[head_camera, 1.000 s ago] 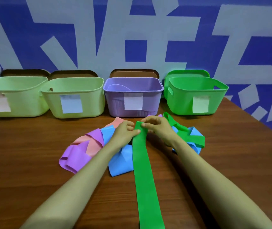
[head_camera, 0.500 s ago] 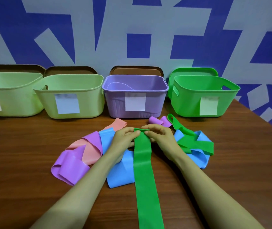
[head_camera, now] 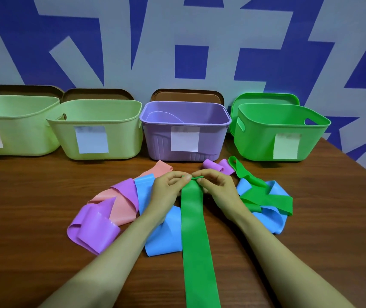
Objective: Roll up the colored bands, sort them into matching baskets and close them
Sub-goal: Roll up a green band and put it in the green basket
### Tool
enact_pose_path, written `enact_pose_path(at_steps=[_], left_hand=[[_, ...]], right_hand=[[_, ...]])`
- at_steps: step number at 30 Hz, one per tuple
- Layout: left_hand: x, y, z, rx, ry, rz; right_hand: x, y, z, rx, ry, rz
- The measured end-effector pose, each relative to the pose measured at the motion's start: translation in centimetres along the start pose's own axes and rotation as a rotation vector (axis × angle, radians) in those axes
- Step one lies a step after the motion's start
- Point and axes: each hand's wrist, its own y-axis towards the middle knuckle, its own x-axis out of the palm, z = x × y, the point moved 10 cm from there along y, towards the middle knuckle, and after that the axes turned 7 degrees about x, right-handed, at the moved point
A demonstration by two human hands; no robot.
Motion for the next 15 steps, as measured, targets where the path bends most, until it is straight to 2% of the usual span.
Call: enact_pose_path(at_steps=[9,15], left_hand=[[-0.13,0.28,0.68,0.076,0.048,0.004],[0.08,0.39,0.31,0.04,0.006,-0.027]], right_hand=[[-0.17,0.07,0.64,0.063,0.137,-0.013],[-0.75,0.02,0.52,0.055,0.118,0.012]])
